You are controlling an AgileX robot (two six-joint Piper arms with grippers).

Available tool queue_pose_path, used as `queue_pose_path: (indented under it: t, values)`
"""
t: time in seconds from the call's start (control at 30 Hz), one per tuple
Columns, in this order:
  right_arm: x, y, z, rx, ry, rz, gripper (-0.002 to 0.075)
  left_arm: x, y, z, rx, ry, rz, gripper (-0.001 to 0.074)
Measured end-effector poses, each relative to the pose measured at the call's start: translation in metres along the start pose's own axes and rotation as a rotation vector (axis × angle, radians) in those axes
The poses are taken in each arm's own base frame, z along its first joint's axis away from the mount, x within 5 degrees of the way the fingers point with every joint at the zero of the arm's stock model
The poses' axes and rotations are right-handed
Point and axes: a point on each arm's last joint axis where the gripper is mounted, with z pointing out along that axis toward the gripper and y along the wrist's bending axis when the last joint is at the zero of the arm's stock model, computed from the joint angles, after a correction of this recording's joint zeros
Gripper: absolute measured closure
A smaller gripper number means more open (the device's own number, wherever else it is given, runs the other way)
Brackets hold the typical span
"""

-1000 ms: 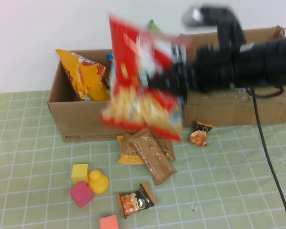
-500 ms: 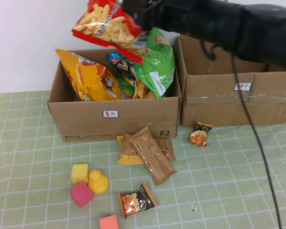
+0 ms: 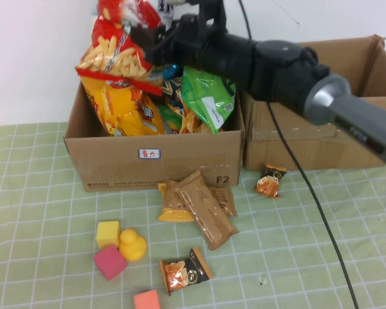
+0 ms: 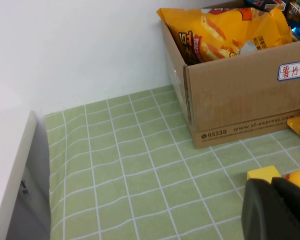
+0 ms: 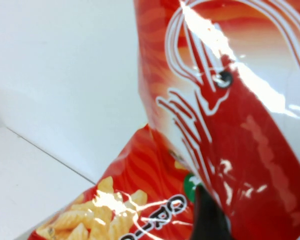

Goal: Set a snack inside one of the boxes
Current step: Place the potato chip in the potato chip box, then pick up the biscuit

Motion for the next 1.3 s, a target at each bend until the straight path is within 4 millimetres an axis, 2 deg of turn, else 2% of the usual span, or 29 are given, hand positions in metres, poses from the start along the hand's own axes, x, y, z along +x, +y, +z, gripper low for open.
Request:
queue_pose_path:
  t: [0.07,0.17,0.4,0.63,0.8,0.9,0.93,0.97,1.0,1.1,1.2,1.3]
  values:
    - [0.009,0.002,0.005,0.020,0.014,0.004,0.0320,0.000,0.000,0.000,0.000,0.000,0.000,0.0737]
    - [0.011,0.000,0.006,0.058,0.021,0.006,0.0311,0.000,0.000,0.000,0.000,-0.002,0.000,0.0737]
    - [0.012,-0.001,0.006,0.077,0.026,-0.004,0.0135,0.000,0.000,0.000,0.000,-0.002,0.000,0.0737]
    - [0.012,0.000,0.006,0.077,0.028,-0.012,0.0097,0.000,0.000,0.000,0.000,-0.002,0.000,0.0737]
    - [-0.002,0.004,0.002,0.087,0.005,-0.040,0.0097,0.000,0.000,0.000,0.000,-0.002,0.000,0.0737]
    - [-0.030,0.011,-0.008,0.085,-0.043,-0.097,0.0107,-0.001,0.000,0.000,-0.001,-0.006,0.000,0.0737]
    - [-0.042,0.015,-0.013,0.080,-0.064,-0.123,0.0123,-0.001,0.000,0.000,-0.001,-0.010,0.000,0.0737]
    - [-0.065,0.026,-0.023,0.049,-0.098,-0.174,0.0176,-0.001,0.000,0.000,-0.002,-0.013,0.000,0.0737]
    - [-0.078,0.033,-0.030,0.015,-0.114,-0.215,0.0220,-0.001,0.000,0.000,-0.002,-0.015,0.000,0.0737]
    - [-0.106,0.060,-0.049,-0.151,-0.126,-0.349,0.0395,-0.002,0.000,0.000,-0.002,-0.017,0.000,0.0737]
    - [-0.119,0.086,-0.069,-0.355,-0.057,-0.340,0.0608,-0.002,0.000,0.000,-0.002,-0.017,0.000,0.0738]
    - [-0.115,0.105,-0.087,-0.546,0.123,-0.287,0.0688,-0.002,0.000,0.000,-0.002,-0.017,0.000,0.0737]
